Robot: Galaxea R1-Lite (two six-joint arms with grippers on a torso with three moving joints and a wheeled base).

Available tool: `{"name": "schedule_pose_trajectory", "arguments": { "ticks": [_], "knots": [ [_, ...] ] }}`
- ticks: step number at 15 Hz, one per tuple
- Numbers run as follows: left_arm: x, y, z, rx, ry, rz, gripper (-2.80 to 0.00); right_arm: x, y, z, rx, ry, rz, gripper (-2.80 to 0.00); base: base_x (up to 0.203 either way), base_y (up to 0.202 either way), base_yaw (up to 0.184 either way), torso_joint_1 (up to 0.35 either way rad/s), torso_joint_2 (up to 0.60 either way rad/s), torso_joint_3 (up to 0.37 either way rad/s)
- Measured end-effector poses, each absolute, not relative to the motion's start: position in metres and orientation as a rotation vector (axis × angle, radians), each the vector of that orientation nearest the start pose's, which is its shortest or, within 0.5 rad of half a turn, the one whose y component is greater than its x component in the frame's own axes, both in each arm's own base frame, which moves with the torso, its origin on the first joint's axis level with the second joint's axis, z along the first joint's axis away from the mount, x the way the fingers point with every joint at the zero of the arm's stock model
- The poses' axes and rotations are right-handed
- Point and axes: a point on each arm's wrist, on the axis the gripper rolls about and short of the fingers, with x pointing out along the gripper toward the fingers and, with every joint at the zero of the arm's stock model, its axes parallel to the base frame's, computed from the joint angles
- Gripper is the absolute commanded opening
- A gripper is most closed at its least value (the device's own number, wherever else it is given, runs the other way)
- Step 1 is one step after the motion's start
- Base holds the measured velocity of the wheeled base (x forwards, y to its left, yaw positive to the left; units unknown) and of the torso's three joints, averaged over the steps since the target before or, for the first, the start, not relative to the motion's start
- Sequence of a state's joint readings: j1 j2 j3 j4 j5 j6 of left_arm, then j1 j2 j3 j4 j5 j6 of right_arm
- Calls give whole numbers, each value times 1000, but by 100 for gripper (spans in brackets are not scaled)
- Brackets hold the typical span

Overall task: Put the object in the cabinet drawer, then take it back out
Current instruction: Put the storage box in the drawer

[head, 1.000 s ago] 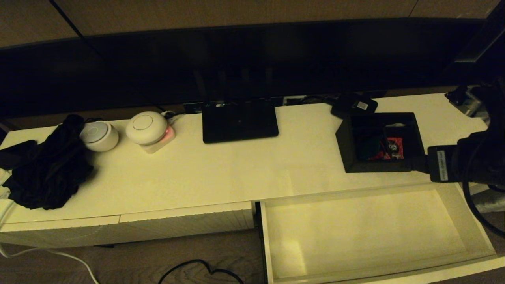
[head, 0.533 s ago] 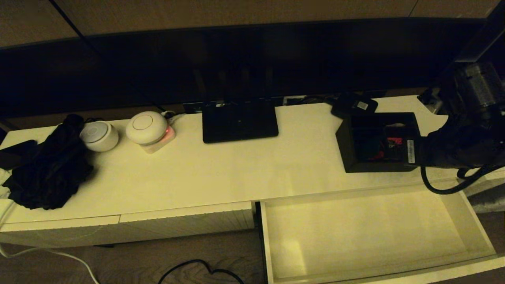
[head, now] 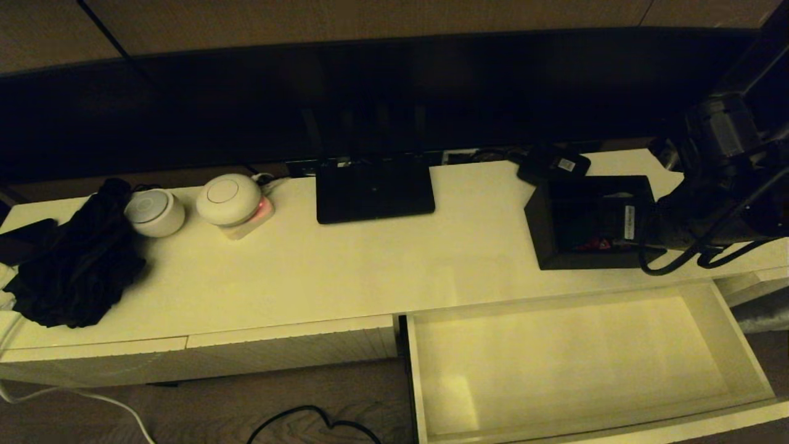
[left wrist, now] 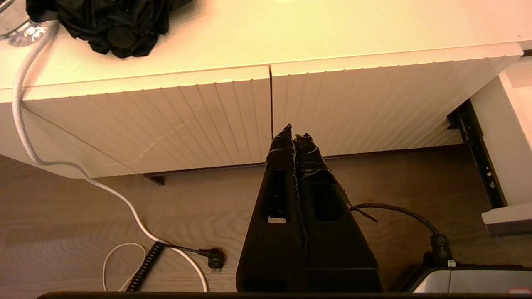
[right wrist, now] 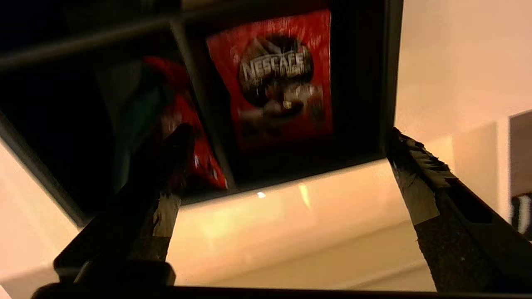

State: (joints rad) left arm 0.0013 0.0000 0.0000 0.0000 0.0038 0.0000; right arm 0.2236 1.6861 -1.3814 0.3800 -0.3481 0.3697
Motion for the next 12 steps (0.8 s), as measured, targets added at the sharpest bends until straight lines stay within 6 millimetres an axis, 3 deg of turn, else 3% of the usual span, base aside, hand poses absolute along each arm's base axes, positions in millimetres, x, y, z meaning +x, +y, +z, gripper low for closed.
{"name": "schedule_pose_trajectory", "arguments": {
  "ticks": [12],
  "knots": [
    [-23,0,75,0,0,5,-280,313,77,252,180,618,-186,0,0,0,0,0,0,0]
  ]
}}
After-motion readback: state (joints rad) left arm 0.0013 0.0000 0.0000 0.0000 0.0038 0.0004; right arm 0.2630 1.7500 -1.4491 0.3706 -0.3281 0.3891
